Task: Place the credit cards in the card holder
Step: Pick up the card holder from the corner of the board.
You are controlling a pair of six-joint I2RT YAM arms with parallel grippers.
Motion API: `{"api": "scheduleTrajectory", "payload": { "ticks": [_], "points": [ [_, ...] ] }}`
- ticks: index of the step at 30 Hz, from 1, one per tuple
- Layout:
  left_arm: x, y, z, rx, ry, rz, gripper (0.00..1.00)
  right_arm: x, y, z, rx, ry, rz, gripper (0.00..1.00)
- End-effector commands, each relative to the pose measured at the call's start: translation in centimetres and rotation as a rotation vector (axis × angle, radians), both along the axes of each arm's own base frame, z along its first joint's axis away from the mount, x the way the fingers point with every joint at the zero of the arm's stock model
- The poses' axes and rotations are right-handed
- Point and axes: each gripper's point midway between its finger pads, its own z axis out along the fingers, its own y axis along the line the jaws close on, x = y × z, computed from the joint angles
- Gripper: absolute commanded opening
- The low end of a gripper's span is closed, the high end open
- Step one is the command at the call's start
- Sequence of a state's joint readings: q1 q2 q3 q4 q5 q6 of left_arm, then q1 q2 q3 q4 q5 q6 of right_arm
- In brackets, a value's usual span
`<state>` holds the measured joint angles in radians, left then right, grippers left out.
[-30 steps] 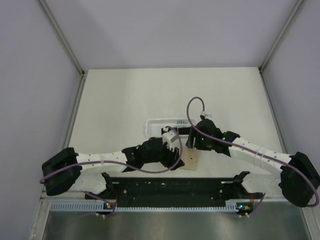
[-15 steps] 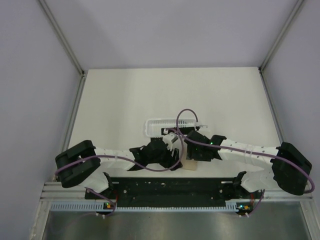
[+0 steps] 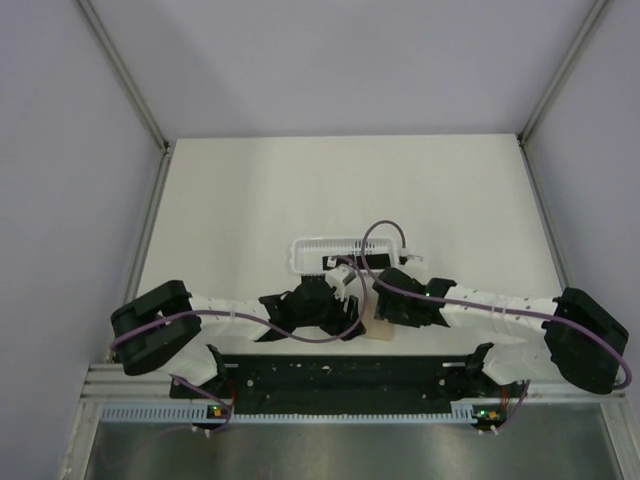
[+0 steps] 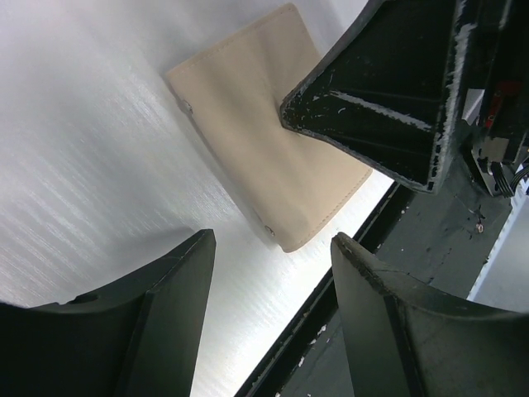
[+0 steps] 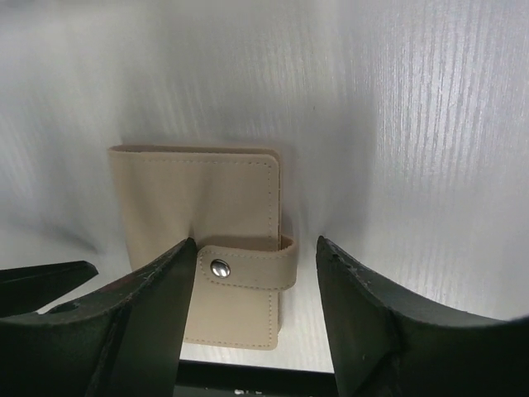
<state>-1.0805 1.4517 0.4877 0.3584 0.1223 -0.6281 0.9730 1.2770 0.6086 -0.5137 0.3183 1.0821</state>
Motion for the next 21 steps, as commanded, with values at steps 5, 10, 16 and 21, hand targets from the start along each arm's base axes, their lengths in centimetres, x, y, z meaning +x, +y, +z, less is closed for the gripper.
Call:
{"api": "scheduleTrajectory", "payload": {
  "ticks": [5,10,16,21],
  "points": [
    [0.5,-0.1,0.5,-0.03,-0.014,0.015,0.64,1.4,-0.2,0.4,0.164,-0.101,-0.121,0.6],
    [0.5,-0.1,0.1,-0.025,-0.009,0.019,0.64,1.5,-0.6,-0.5,0.218,-0.084,-0.131,0.55],
    [0.6,-0.4,-0.1,-0.024,-0.004,0.014,0.64,1.4,-0.1,-1.2,0.243,-0.081,-0.11,0.49],
    [0.8,-0.4,-0.3,-0.019,0.0,0.018,0.63,1.2,-0.2,-1.6,0.266,-0.08,-0.11,0.29]
  ]
}}
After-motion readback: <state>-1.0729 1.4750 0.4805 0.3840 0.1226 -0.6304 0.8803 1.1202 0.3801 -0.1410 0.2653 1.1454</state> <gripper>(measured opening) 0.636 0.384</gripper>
